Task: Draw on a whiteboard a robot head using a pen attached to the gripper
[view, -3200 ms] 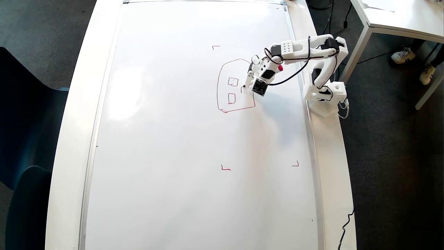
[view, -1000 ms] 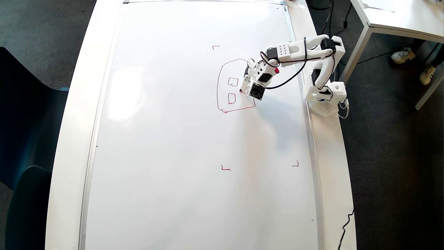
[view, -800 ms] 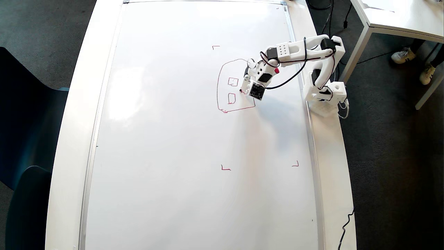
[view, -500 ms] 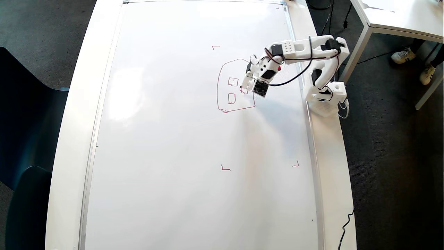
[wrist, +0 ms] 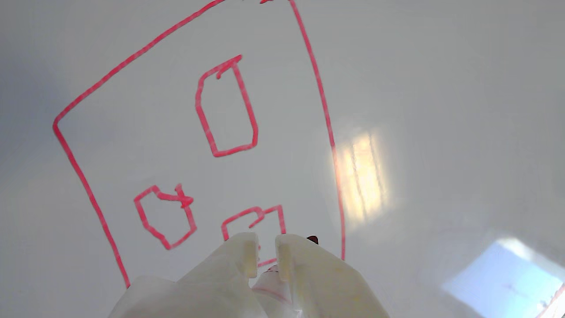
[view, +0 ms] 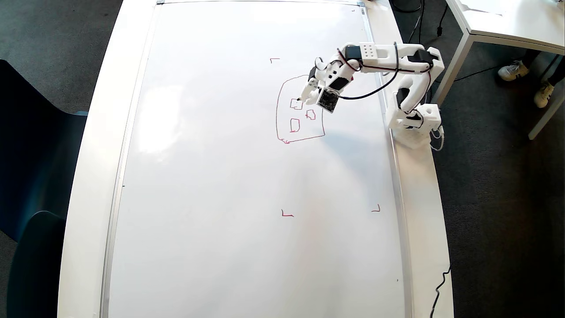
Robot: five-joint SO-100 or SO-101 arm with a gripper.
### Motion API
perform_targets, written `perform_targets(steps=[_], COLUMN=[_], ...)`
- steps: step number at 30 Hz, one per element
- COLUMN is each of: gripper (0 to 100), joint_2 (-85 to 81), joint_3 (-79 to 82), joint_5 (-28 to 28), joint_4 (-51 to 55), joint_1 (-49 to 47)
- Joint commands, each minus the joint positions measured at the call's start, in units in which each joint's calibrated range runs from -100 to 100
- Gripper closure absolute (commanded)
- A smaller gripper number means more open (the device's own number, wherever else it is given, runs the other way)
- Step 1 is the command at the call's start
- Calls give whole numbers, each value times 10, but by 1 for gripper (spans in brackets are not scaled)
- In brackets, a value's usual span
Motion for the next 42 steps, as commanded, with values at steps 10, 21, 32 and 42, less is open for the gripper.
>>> perform_targets(steps=[10, 21, 32, 42], gripper=[99, 99, 99, 99], joint_2=[244, 293, 326, 338], joint_3=[-255, -250, -255, -265], joint_5=[1, 2, 2, 2], joint_4=[-8, -26, -31, -45], joint_1=[12, 13, 13, 13])
